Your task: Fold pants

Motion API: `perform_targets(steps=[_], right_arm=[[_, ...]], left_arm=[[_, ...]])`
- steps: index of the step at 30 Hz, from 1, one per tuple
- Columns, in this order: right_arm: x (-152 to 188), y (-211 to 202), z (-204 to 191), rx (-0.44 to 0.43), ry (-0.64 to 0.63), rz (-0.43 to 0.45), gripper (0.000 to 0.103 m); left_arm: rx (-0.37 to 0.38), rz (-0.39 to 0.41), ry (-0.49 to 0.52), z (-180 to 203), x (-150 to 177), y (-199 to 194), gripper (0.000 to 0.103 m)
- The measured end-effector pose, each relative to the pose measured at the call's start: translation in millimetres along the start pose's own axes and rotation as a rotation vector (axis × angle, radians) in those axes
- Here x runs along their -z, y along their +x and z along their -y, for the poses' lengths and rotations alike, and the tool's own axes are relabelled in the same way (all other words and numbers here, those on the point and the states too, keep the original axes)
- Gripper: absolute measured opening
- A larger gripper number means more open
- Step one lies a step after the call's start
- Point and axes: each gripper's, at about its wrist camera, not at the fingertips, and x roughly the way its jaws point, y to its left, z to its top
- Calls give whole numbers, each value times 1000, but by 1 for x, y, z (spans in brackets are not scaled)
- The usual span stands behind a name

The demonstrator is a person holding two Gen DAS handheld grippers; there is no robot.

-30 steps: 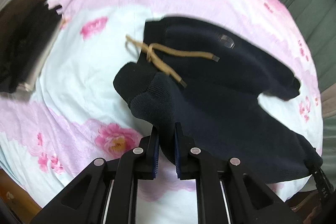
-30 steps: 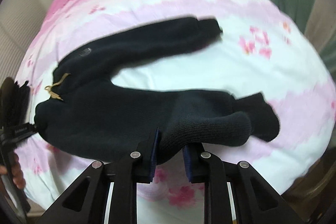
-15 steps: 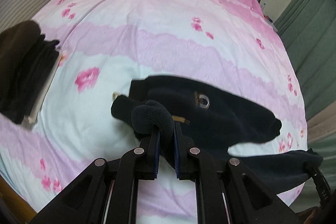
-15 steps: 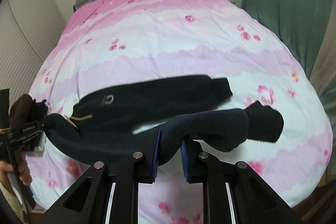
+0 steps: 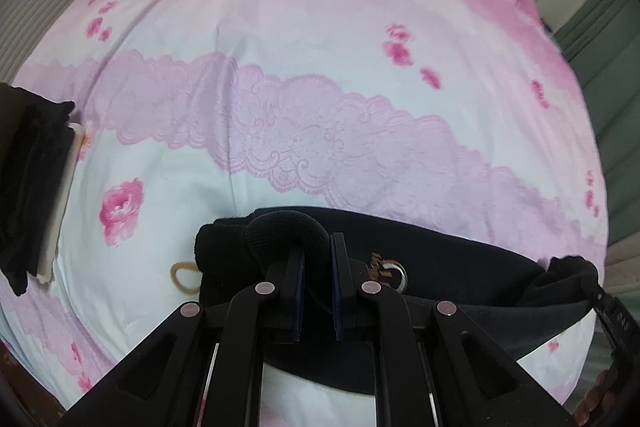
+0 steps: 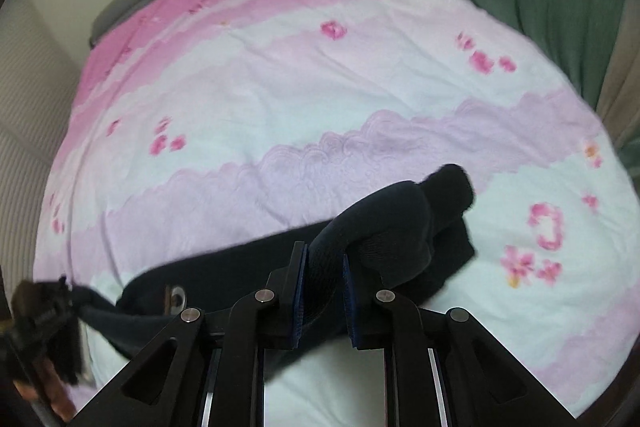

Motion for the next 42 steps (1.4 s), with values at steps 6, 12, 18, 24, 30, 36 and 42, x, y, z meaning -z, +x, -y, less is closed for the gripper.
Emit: perform_targets(steps=[6, 12, 18, 24, 30, 36, 42], right_arm=[[-26, 62, -14, 69, -33, -66, 19], [-38, 77, -23, 140, -91, -51, 54], [-27, 27, -30, 125, -140, 75, 71], [16, -15, -36, 69, -179, 96, 76], [88, 0, -48, 29, -258, -43, 76], [128, 23, -48, -43, -218, -163, 76], [141, 37, -39, -69, -163, -195, 75]], left_arm=[[-84, -67, -19, 2, -14, 40, 13], [-67, -112, -30, -2, -22, 49, 23], [87, 19, 31, -23, -16, -8, 92], [121, 64, 158, -69, -7, -24, 91], [168, -67, 266, -74, -1, 22, 88], [191, -121, 235, -66, -8, 68, 87], [143, -111, 234, -61, -4, 69, 45]])
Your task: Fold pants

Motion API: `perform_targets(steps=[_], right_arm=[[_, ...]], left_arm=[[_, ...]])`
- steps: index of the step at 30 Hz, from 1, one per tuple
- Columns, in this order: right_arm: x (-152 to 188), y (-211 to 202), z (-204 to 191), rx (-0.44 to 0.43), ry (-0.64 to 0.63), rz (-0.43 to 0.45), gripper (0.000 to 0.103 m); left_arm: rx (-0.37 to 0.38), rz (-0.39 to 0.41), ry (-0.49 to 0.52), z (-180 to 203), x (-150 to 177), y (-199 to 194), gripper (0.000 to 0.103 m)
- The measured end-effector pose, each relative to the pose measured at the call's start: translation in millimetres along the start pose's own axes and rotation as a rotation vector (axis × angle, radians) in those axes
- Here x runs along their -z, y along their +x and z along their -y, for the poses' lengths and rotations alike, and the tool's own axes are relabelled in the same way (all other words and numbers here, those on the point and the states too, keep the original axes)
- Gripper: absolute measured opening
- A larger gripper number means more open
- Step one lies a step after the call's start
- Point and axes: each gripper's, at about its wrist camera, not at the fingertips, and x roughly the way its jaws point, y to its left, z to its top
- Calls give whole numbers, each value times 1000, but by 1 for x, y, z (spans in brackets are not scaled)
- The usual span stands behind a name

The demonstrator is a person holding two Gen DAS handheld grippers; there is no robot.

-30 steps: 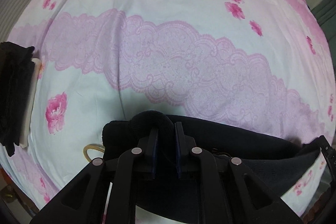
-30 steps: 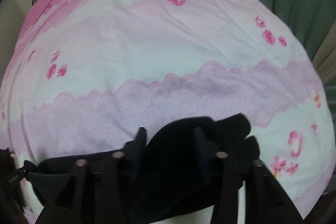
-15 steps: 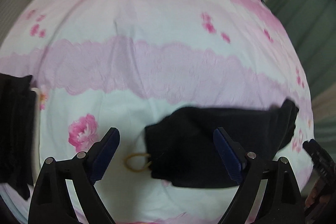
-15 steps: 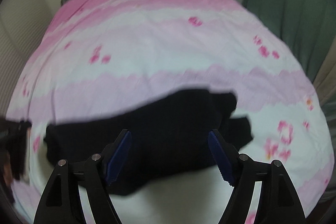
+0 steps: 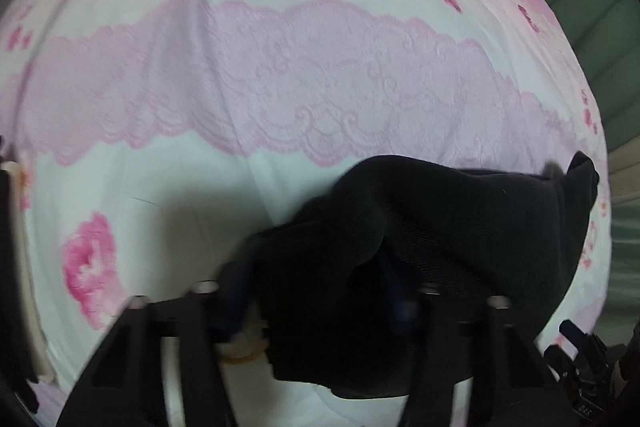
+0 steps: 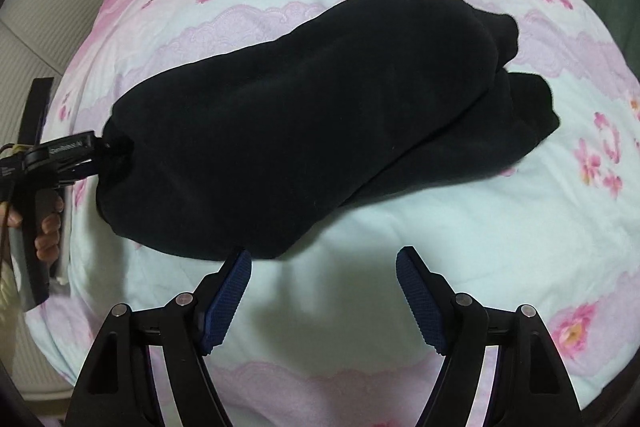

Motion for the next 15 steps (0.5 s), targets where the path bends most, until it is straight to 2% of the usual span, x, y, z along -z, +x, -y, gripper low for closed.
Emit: perform_targets(steps=[2, 5, 8, 12, 15], right_arm=[[1, 7, 1, -36, -5, -8, 74], [0, 20, -3, -83, 3, -38, 65], [-8, 27, -6, -112, 13, -37, 59], [-26, 26, -17, -177, -26, 2, 59], [-37, 37, -18, -225, -28, -16, 59]], left_arm=[[22, 23, -27, -4, -3, -9, 40], [-26, 44, -75, -13, -8, -13, 39], [-24, 25, -96, -17, -11, -7, 39], [-73, 9, -45, -7, -8, 0, 40], [-70, 7, -64, -8, -9, -2, 40]])
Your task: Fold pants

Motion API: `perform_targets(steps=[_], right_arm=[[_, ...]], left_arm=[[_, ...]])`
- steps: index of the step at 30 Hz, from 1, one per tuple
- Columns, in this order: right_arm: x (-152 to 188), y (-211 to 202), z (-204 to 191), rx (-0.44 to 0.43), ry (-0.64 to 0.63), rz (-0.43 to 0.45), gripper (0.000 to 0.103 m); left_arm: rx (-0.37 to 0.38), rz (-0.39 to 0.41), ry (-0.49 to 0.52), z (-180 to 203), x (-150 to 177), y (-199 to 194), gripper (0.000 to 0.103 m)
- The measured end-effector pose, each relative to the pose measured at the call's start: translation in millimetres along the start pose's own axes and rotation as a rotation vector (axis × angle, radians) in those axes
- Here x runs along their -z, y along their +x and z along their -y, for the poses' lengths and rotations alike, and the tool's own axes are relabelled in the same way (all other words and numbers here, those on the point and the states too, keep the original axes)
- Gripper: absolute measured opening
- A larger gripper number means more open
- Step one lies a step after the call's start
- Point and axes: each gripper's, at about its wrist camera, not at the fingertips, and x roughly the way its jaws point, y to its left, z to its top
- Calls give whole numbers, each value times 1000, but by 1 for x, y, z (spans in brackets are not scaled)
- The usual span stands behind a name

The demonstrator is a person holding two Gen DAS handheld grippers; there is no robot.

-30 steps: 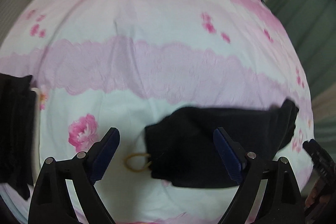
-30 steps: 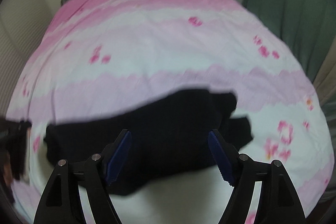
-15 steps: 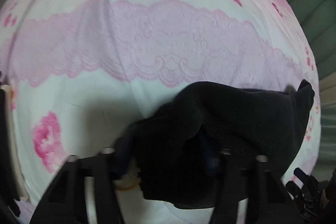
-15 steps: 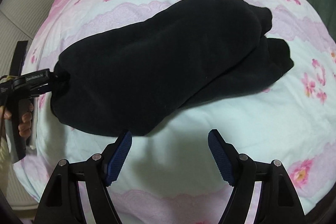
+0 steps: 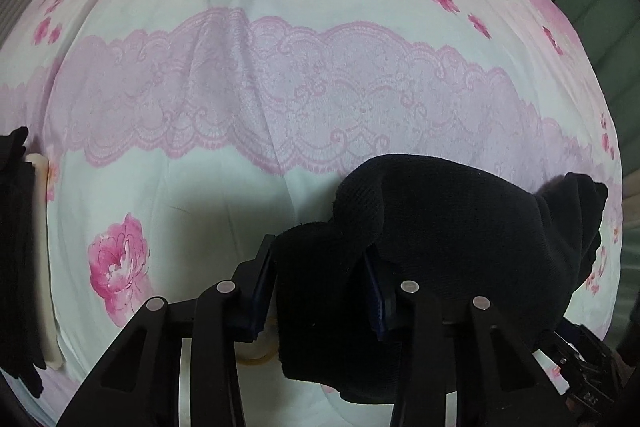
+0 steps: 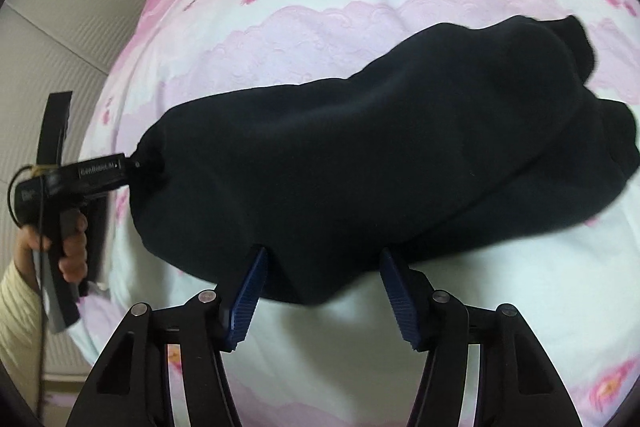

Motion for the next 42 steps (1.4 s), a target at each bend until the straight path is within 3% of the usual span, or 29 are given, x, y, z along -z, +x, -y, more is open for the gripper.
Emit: perform_targets(steps=[7, 11, 14, 18, 20, 22, 25, 26, 27, 30, 36, 38, 42], right_arm=[[-2, 16, 21, -111, 133, -76, 60], [18, 15, 9, -162, 108, -104, 57], [14, 15, -3, -102, 45, -68, 55], [3, -3, -21, -31, -51, 3, 40], [4, -16, -37, -10, -137, 64, 40], [1, -7, -45, 34, -196, 48, 40], [-4, 17, -22, -16, -42, -23, 35], [-4, 19, -18, -22, -6, -31, 29], [-6, 19, -18, -21, -3, -27, 23], [4, -1, -29, 11, -2, -21, 18], [32, 23, -42, 133, -57, -118, 20], [33, 26, -38, 113, -32, -157, 25], [29, -27, -13, 98, 21, -21, 48]], left_arm=[[-27, 22, 24, 5, 3, -9, 40], [-51, 29, 45, 9, 2, -12, 40], [-68, 35, 50, 9, 3, -14, 40], [-96, 37, 57, 5, 5, -14, 40], [-102, 30, 61, 3, 6, -13, 40], [-103, 21, 55, 2, 8, -12, 40], [-115, 28, 67, 4, 11, -12, 40], [-122, 32, 75, 6, 12, -13, 40], [-126, 35, 84, 7, 13, -14, 40], [-123, 29, 105, 10, 17, -13, 40], [-188, 8, 156, 23, 21, -9, 45], [-231, 36, 170, 32, 25, -21, 53], [-213, 166, 230, 59, 42, -69, 67]])
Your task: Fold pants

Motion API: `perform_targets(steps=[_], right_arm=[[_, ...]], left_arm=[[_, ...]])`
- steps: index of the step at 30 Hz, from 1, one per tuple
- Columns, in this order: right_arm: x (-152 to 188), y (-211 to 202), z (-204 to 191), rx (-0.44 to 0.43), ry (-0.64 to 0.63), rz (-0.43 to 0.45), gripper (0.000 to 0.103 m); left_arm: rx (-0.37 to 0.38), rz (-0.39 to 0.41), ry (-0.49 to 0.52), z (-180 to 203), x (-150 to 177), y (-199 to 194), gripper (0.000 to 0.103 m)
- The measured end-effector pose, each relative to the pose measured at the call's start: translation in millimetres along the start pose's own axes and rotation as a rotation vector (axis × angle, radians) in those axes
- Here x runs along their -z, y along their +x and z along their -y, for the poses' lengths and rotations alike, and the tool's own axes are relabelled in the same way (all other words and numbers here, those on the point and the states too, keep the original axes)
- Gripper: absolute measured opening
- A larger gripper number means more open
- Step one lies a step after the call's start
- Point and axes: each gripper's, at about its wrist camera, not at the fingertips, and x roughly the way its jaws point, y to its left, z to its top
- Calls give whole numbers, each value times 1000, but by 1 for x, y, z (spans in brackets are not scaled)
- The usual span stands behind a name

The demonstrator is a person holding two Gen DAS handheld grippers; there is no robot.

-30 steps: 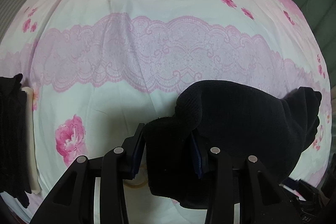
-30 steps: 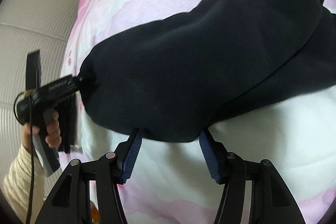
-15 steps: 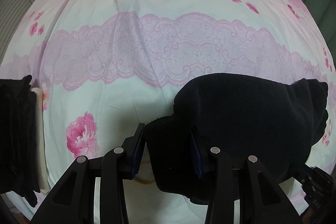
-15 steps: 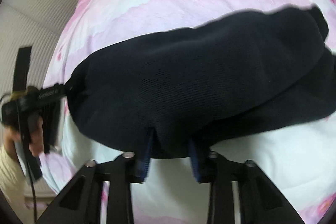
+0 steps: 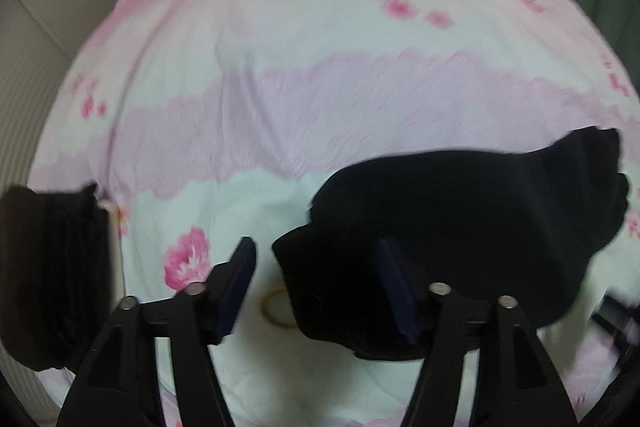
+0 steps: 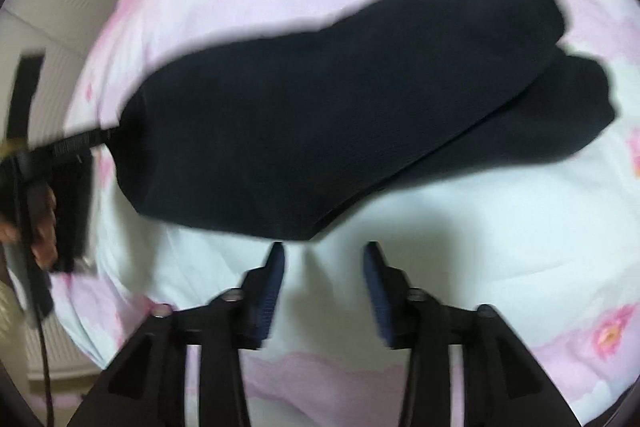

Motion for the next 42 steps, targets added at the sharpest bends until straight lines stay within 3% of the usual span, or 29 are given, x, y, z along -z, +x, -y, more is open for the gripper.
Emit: perform_targets(steps=[5, 9, 14, 17, 23, 25, 26, 29, 34, 37, 42], right_arm=[[-41, -59, 58, 55, 78, 208, 53], [-77, -62, 106, 101, 163, 275, 53], [-115, -33, 152, 87, 252, 227, 53], [-116, -11, 163, 80, 278, 195, 52], [-122, 29, 181, 95, 301, 115, 50], [-122, 31, 175, 133, 258, 111, 35], [-122, 31, 170, 176, 222, 105, 30], [-115, 9, 167, 141, 228, 139, 19], [-95, -50, 164, 120, 232, 262, 18], [-89, -59, 174, 107, 255, 265, 18], [-78, -39, 185, 133, 267, 194, 18]], left_arm=[[100, 71, 60, 45, -7, -34, 68], [176, 48, 78, 96, -21, -24, 68], [208, 16, 110, 142, -31, -12, 68], [212, 5, 121, 157, -29, -10, 68], [188, -25, 110, 152, -21, -4, 68], [176, -35, 101, 149, -20, 0, 68], [172, -42, 95, 146, -20, 2, 68], [167, -47, 81, 141, -20, 6, 68], [149, -66, 84, 141, -23, 18, 68], [158, -71, 80, 143, -25, 20, 68], [153, -70, 106, 150, -25, 20, 68]])
